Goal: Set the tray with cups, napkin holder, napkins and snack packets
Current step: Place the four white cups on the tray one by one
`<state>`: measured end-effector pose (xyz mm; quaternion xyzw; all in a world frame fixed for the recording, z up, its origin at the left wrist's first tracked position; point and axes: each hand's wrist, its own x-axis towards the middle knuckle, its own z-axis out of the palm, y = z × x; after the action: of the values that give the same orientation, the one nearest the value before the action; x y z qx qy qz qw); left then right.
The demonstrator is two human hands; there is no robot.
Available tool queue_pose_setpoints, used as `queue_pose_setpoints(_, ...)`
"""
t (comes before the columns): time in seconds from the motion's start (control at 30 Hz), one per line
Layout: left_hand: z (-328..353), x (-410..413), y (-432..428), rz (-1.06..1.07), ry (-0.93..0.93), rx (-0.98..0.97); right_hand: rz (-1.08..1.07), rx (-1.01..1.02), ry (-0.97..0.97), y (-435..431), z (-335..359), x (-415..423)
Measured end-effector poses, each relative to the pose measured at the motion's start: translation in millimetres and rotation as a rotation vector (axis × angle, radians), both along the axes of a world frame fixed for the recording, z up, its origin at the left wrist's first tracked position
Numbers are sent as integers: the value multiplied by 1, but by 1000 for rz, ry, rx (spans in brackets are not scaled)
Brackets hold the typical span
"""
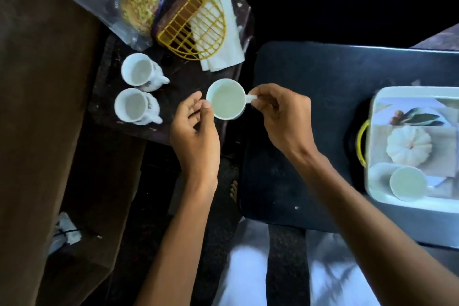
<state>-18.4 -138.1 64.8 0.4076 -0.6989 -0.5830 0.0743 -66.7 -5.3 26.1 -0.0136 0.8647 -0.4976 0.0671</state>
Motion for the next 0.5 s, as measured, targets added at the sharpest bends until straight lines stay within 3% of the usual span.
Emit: queue_pose_setpoints(0.5, -8, 23, 238, -374, -61, 146, -281, 110, -47, 260, 10, 68)
